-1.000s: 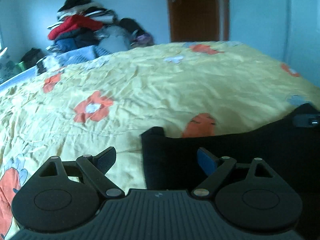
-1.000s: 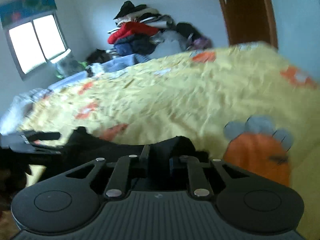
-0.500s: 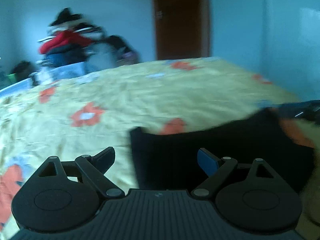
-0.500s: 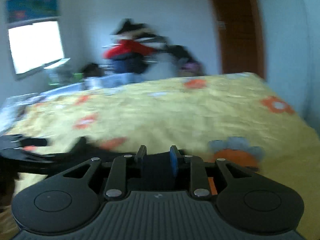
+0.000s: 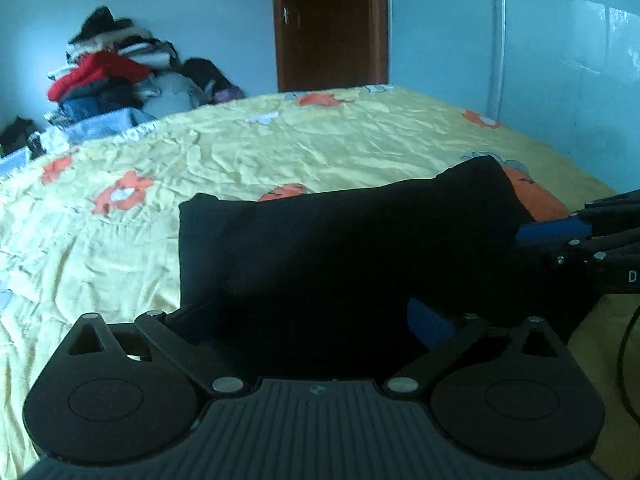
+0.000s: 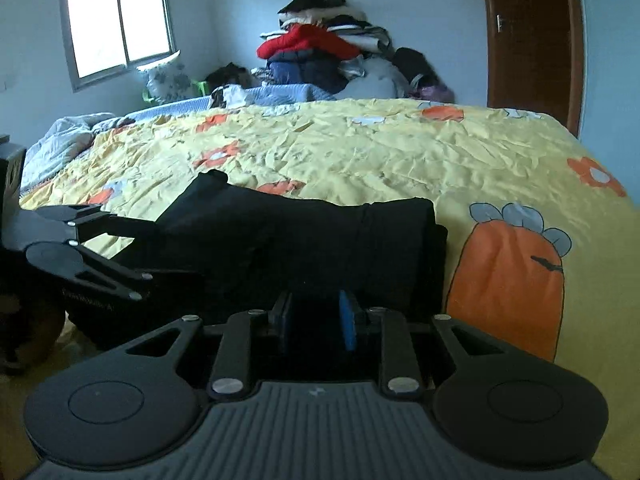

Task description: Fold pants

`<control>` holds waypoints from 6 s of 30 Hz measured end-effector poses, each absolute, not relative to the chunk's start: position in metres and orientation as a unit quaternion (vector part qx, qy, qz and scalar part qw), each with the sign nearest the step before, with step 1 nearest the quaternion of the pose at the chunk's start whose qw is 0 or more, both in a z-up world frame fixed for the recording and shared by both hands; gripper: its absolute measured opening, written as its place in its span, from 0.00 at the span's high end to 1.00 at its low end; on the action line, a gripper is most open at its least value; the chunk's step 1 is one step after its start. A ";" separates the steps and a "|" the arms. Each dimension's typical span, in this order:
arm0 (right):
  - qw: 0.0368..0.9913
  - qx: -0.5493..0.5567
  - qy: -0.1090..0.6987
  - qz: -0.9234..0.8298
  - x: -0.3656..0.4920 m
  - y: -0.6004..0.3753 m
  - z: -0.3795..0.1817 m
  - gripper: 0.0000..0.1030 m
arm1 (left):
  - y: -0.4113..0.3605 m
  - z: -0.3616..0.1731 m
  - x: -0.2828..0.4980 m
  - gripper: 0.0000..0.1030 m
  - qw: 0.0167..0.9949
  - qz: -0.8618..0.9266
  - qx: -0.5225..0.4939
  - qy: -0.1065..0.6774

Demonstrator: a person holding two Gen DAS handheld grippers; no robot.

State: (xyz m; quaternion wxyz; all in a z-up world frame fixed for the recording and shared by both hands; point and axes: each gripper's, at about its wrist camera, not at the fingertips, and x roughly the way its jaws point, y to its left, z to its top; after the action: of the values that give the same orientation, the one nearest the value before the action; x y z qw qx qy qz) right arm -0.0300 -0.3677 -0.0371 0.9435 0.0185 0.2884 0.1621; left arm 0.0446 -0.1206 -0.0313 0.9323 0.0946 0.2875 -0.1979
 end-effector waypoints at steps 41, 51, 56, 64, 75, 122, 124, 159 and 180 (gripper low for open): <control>0.955 0.061 0.230 0.176 -0.043 -0.378 -0.039 0.06 | -0.080 -0.010 0.028 0.00 0.952 -0.181 0.068 0.237; 0.887 0.227 0.337 0.217 0.012 -0.447 -0.047 0.05 | -0.007 -0.033 0.120 0.01 0.821 -0.304 -0.227 0.426; 0.846 0.252 0.364 0.298 0.033 -0.456 -0.056 0.05 | -0.016 -0.038 0.139 0.01 0.790 -0.367 -0.226 0.436; 0.827 0.255 0.366 0.342 0.069 -0.436 -0.060 0.20 | -0.035 -0.049 0.153 0.13 0.791 -0.385 -0.249 0.406; 0.856 0.259 0.343 0.286 0.053 -0.404 -0.035 0.75 | -0.012 -0.040 0.141 0.87 0.819 -0.330 -0.262 0.390; 0.942 -0.016 0.283 0.179 0.075 -0.242 0.005 0.06 | 0.009 0.010 0.087 0.02 0.949 -0.089 0.033 0.301; 0.942 0.018 0.287 0.172 0.056 -0.243 0.008 0.00 | 0.006 0.011 0.067 0.02 0.953 -0.076 0.024 0.291; 0.944 -0.006 0.323 0.062 -0.011 -0.199 -0.059 0.00 | 0.018 -0.037 0.011 0.00 0.944 -0.013 0.004 0.331; 0.944 -0.015 0.324 0.063 -0.010 -0.198 -0.060 0.00 | 0.017 -0.037 0.011 0.00 0.943 -0.007 0.001 0.332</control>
State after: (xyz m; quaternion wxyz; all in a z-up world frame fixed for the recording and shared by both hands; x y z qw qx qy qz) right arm -0.0100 -0.1977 -0.0603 0.9438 -0.0150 0.3242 0.0630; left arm 0.0115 0.0174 -0.0366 0.9433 0.0012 0.3319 -0.0072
